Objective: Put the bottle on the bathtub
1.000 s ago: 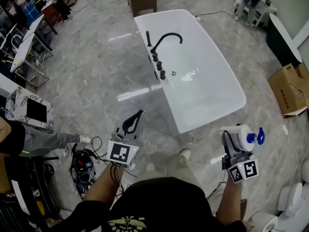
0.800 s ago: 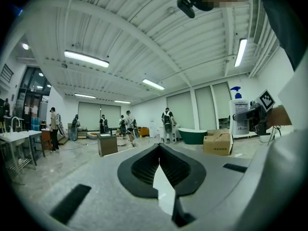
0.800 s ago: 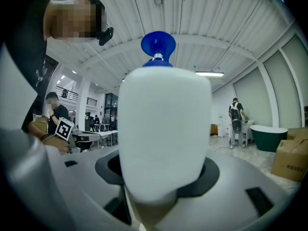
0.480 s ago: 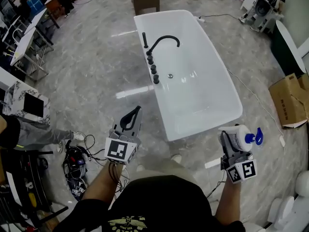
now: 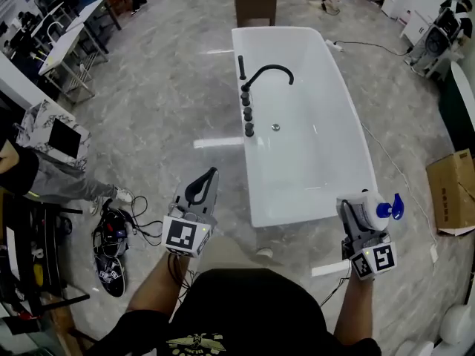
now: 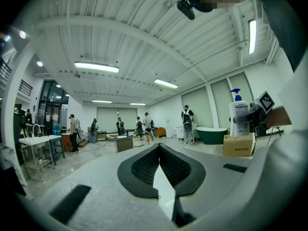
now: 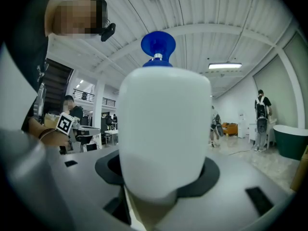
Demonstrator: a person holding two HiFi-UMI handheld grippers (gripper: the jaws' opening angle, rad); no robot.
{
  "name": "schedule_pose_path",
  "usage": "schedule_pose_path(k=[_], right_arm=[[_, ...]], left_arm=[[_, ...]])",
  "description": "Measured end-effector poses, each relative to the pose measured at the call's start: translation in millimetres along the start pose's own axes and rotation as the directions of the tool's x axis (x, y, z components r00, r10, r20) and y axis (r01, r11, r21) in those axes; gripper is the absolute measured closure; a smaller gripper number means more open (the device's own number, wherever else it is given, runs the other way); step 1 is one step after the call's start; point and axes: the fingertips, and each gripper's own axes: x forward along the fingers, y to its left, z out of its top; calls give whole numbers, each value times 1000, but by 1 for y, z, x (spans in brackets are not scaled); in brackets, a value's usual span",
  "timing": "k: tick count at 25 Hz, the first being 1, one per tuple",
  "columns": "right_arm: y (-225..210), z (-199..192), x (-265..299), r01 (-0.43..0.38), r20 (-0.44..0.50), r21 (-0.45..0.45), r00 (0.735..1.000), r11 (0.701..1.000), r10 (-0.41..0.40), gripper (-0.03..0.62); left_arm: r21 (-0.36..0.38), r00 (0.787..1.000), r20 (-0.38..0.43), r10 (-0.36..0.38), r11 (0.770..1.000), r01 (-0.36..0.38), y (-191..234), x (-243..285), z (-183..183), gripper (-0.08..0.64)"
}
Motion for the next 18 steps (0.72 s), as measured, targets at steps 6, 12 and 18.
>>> schedule_pose_path(k=[6,12,18], right_arm=[[10,-28,44,-77,-4,39,997,996,77,330],[24,-81,91,-89,-63,25,994,996,90,330],[23,-122,129,-65,-87,22,994,998,67,330]], left_arm=[[-29,994,-49,94,995,-95,27,-15,-24,551],[-23,995,-64,81,996,-83,45,6,-45,551],[-21,998,-65,26,999,-28,60,44,-60,551]])
